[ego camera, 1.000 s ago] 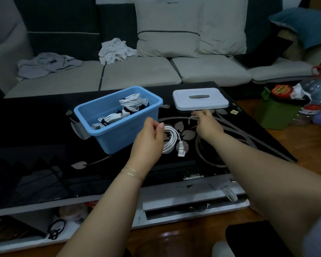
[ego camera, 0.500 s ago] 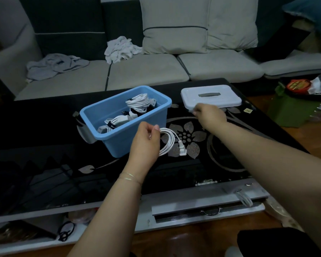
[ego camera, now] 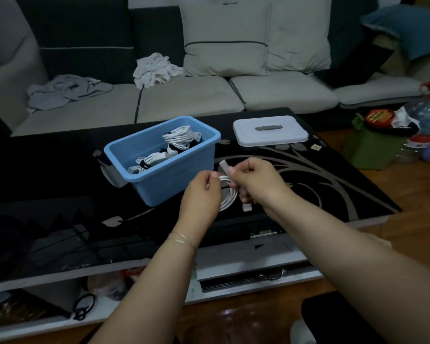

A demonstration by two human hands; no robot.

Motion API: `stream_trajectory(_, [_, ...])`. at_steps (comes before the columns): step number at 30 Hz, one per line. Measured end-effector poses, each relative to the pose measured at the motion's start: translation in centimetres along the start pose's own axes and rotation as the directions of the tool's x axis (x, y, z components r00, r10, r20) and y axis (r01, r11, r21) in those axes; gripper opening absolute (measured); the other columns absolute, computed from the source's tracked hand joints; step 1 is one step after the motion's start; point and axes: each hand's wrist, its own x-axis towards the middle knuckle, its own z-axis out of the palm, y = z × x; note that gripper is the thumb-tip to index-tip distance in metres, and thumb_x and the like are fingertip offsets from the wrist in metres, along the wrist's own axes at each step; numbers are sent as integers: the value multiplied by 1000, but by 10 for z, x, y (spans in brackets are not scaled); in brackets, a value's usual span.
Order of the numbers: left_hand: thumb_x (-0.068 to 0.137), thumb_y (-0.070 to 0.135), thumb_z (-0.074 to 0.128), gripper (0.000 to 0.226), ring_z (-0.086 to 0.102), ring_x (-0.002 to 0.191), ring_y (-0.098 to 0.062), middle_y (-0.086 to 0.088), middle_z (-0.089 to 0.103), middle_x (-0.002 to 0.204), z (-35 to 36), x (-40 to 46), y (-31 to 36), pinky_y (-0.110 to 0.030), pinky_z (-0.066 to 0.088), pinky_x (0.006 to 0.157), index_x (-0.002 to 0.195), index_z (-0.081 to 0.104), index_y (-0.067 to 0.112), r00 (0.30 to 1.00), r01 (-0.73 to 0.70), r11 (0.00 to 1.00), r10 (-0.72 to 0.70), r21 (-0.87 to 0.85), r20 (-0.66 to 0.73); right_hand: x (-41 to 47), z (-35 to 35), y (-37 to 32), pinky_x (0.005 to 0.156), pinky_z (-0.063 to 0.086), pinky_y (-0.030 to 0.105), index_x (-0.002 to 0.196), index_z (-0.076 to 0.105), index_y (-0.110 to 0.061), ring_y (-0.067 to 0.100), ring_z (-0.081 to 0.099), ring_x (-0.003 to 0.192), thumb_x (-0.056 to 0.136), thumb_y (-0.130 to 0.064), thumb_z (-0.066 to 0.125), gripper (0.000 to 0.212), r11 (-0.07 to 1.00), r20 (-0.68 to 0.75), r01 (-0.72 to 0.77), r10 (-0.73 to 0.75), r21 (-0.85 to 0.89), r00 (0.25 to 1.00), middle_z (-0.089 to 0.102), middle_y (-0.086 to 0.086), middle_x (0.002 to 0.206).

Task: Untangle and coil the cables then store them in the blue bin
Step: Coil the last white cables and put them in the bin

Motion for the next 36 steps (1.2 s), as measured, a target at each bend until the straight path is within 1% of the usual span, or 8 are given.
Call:
stream_trajectory(3, [101, 23, 41, 26, 59, 92, -27, -8, 66, 91, 1, -6, 2, -30, 40, 74, 92, 64, 14, 1000, -28, 1000, 28, 0, -14, -1, 3, 4, 58, 41, 26, 75, 56, -20, 8, 52, 58, 91, -17, 62, 17, 988, -119, 112, -124, -106, 985, 61, 0, 71])
stream_trajectory(10, [103, 24, 38, 34, 58, 82, -28, -6, 60, 79, 7, -15, -1, -34, 39, 69, 84, 59, 6, 996, -92, 996, 92, 8, -23, -8, 8, 10, 64, 47, 16, 79, 64, -18, -5, 58, 62, 89, -12, 65, 11, 976, -235, 200, -177, 81, 956, 64, -6, 75])
stream_trajectory(15, [104, 30, 34, 38, 52, 67, -13, -1, 59, 72, 7, -14, -2, -28, 40, 60, 76, 57, 17, 1000, -28, 986, 30, -165, 8, -10, 22, 24, 75, 45, 30, 82, 65, -9, 18, 57, 85, 86, -13, 61, 7, 730, -102, 530, -623, -431, 775, 60, 3, 87])
stream_trajectory(19, [104, 40, 27, 51, 64, 68, -14, -1, 67, 68, 1, -13, 4, -27, 50, 60, 81, 67, 17, 987, 158, 890, -131, -428, 92, -12, 27, 29, 75, 43, 30, 97, 66, -16, 15, 51, 91, 89, -22, 49, 20, 590, 7, 595, -707, -546, 707, 64, -4, 92])
stream_trajectory(25, [103, 16, 37, 37, 61, 59, -8, 0, 67, 65, -8, -10, 5, -18, 46, 51, 86, 69, 6, 978, 205, 832, -148, -515, 150, -20, 22, 22, 82, 42, 18, 101, 66, -20, 7, 52, 96, 84, -15, 64, 18, 677, 30, 618, -664, -401, 747, 55, -24, 91])
stream_trajectory(28, [103, 21, 39, 40, 45, 46, -3, 11, 51, 47, -11, -6, 3, -21, 36, 50, 71, 60, 14, 980, 178, 873, -115, -454, 163, -14, 10, 16, 82, 40, 9, 109, 63, -21, 6, 54, 101, 85, -23, 68, 25, 860, -24, 446, -466, -249, 884, 60, -16, 103])
stream_trajectory(32, [104, 24, 39, 36, 58, 62, -13, -2, 67, 67, -11, -6, 1, -27, 48, 61, 87, 68, 9, 978, 121, 919, -47, -375, 202, -9, -9, 16, 76, 48, 23, 103, 67, -14, 6, 61, 82, 81, -14, 74, 22, 980, 367, 139, -78, -145, 927, 69, -1, 89])
stream_trajectory(36, [103, 26, 39, 33, 65, 88, -18, -6, 71, 92, -10, -10, -1, -34, 51, 81, 100, 68, 11, 983, -98, 980, 122, -174, 134, -13, -6, 20, 64, 44, 21, 77, 71, -16, 6, 59, 66, 81, -10, 72, 7, 991, 318, 72, -33, -114, 947, 66, -2, 69])
